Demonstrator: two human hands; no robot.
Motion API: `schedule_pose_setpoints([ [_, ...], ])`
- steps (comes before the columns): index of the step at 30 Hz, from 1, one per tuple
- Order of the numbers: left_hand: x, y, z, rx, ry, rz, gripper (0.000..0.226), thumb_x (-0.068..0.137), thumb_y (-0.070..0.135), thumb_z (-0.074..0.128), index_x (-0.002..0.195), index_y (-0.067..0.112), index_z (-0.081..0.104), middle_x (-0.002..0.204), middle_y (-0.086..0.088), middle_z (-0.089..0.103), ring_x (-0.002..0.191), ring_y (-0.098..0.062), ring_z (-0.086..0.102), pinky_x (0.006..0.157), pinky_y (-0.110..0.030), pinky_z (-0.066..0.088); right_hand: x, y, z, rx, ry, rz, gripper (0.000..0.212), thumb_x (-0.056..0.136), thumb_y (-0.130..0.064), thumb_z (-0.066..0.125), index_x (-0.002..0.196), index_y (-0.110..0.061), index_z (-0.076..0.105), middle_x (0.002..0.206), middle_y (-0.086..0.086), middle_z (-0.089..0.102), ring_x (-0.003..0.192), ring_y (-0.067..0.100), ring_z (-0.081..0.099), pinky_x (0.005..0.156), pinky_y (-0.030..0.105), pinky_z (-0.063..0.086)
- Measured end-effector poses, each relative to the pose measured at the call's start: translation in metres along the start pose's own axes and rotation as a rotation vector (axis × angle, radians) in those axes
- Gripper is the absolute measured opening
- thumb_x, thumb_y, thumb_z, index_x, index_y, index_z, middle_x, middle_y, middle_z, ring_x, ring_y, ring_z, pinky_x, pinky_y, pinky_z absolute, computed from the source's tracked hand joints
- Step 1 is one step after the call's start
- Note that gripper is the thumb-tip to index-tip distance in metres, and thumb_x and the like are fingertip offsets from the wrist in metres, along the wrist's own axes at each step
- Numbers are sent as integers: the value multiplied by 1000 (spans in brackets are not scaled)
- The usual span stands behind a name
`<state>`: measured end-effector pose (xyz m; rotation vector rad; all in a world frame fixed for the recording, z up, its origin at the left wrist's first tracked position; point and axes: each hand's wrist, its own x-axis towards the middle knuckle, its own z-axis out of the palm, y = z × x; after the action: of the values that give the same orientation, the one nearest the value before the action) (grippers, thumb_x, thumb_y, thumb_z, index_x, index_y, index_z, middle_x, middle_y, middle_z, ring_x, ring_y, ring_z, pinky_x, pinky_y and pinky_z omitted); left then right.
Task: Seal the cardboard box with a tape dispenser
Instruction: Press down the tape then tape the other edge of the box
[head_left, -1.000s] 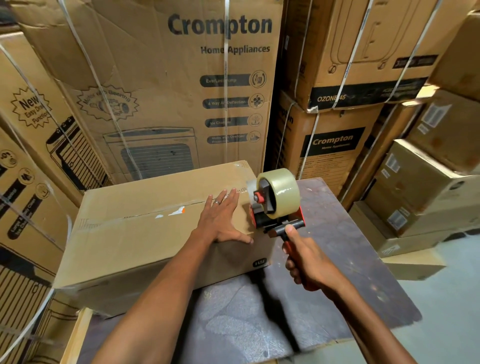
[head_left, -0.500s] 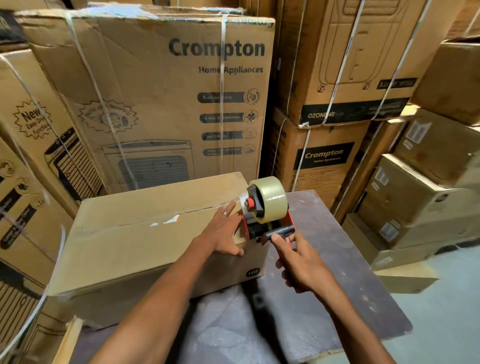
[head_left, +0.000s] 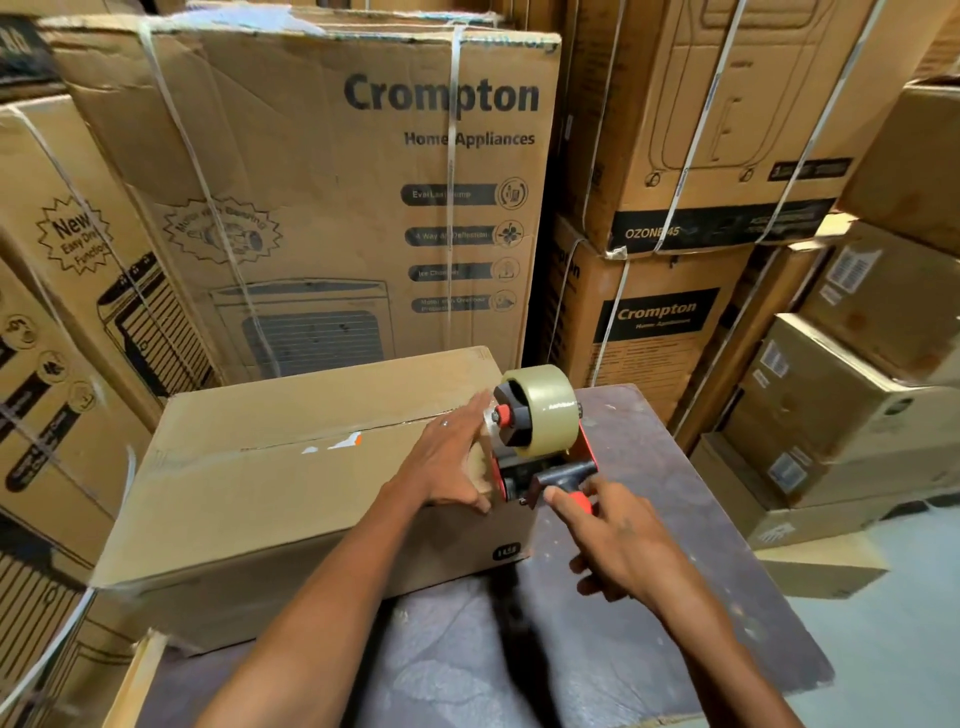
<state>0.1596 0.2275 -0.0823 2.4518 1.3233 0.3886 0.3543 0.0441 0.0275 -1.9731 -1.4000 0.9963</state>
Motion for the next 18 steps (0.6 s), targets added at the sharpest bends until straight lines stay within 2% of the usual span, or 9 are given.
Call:
schedule_pose_setpoints([
  [2,-3,4,-3,-95,35,-6,165,35,54,88,152,43,-27,171,0,0,153,-25,19,121,-48,26,-2,-9,-11,121,56,-57,33,99,-42,63,111,-18,44,90,17,69,63,27,73,40,23,50],
  [3,-3,3,-3,-94,45,8,164,36,54,88,152,43,-27,170,1,-4,154,-25,18,122,-48,25,-2,-14,-15,153,71,-91,32,98,-36,65,111,-17,42,94,18,67,68,30,74,42,22,52],
  [4,-3,3,-2,-65,43,32,161,37,57,88,156,39,-20,170,1,-3,154,-23,18,122,-49,25,-2,-18,-19,151,68,-120,31,97,-32,67,109,-16,44,97,17,65,72,30,74,44,22,53],
  [6,-1,1,0,37,11,61,147,43,60,87,162,26,7,170,0,4,153,-22,19,123,-46,21,1,-23,-23,117,9,-171,35,91,-31,75,107,-15,49,104,14,63,72,28,75,48,22,55],
  [8,-1,2,1,79,-19,44,137,49,57,89,160,18,18,169,-3,11,153,-23,17,125,-39,15,5,-23,-29,86,-42,-240,48,77,-44,85,107,-24,52,110,6,60,77,26,76,58,29,61],
  [11,-1,3,2,47,-18,42,127,51,57,87,157,27,26,165,-4,26,153,-24,13,124,-39,13,15,-12,-37,-134,-38,-404,69,56,-67,85,113,-49,51,120,-9,53,99,17,67,84,41,61],
  [13,-1,3,1,47,-38,54,121,53,55,88,156,32,29,162,-4,34,154,-22,11,124,-37,9,24,-2,-33,-130,-3,-536,67,61,-61,87,119,-52,54,122,-11,51,109,8,59,93,39,58],
  [16,-1,3,-1,59,-45,63,120,56,51,90,156,31,29,161,-4,35,155,-23,11,124,-36,7,37,2,-17,43,138,-796,43,71,-46,87,110,-36,73,122,-8,51,119,9,55,96,31,54],
  [18,-1,4,-2,66,-51,62,119,57,51,90,157,29,28,162,-6,34,155,-23,10,124,-36,6,45,0,-1,137,223,-945,33,73,-36,87,101,-20,77,119,-1,60,116,17,61,93,36,55],
])
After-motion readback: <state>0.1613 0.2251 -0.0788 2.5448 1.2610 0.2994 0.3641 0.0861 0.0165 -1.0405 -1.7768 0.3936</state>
